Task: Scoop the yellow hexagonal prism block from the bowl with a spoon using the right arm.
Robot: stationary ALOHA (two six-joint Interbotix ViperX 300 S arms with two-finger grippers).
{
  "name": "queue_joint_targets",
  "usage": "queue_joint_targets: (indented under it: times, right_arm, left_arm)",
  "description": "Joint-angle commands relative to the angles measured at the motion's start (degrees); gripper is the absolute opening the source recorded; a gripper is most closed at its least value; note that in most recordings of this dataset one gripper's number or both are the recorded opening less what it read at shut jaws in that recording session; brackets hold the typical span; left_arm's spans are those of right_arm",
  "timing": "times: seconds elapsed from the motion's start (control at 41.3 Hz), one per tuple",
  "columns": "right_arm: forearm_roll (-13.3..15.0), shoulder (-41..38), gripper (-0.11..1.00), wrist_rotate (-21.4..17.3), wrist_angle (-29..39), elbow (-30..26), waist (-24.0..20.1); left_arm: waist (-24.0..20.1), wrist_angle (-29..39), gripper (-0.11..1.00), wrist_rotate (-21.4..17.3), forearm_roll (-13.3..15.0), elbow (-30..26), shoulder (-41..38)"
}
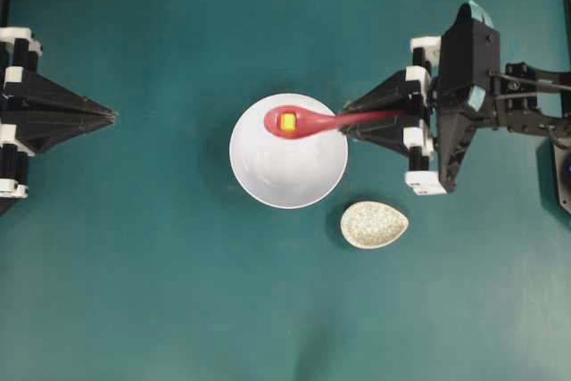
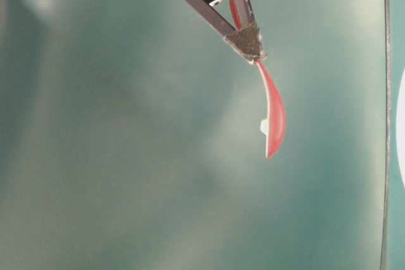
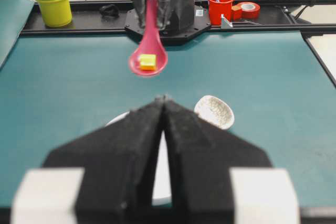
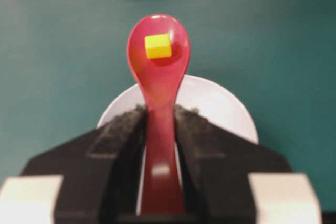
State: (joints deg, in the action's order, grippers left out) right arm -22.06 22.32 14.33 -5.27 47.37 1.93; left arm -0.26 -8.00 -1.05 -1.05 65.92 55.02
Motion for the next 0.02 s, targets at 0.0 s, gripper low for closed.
queue_joint_targets:
  times: [0.0]
  right_arm:
    - [-0.09,0.88,0.25,-0.09,-0.62,-1.14,-0.35]
  left_arm:
    - [-0.09,-0.09,0.04,0.09,-0.09,-1.05,-0.53]
